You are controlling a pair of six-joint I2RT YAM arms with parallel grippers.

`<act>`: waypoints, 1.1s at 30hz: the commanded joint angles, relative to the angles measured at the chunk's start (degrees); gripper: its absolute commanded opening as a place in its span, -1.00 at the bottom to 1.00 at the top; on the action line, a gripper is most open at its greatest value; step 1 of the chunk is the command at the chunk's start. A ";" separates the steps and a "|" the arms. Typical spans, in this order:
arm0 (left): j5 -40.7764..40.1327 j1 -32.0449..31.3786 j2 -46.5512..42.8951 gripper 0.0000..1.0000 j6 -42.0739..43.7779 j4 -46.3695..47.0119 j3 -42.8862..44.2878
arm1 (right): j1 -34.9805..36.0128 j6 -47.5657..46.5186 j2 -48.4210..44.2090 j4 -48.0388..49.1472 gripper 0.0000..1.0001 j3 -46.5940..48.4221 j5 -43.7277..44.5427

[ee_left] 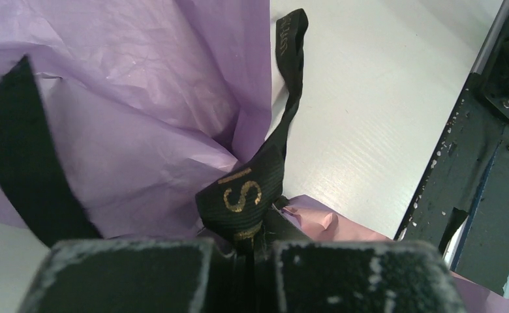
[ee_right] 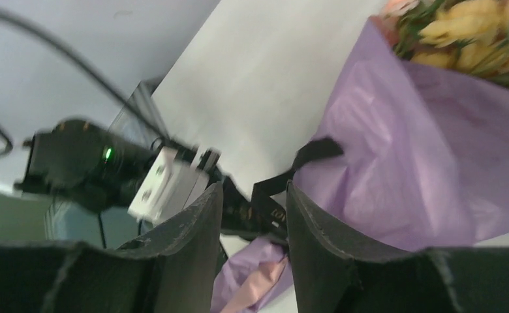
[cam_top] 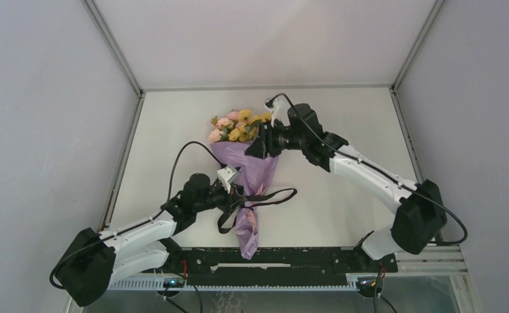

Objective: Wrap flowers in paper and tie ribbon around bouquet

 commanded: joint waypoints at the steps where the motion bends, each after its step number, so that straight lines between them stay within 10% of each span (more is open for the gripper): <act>1: -0.99 -0.24 0.31 -1.00 1.02 2.71 -0.63 | 0.87 -2.60 -3.72 7.13 -0.01 -9.39 -7.80; 14: -1.05 -0.24 0.21 -1.00 0.93 2.69 -0.67 | 5.20 2.83 3.29 20.44 0.11 -13.88 -13.93; 33: -1.43 -0.29 0.25 -1.00 0.93 2.77 -0.66 | 6.93 3.36 7.96 17.91 -0.20 -13.88 -15.94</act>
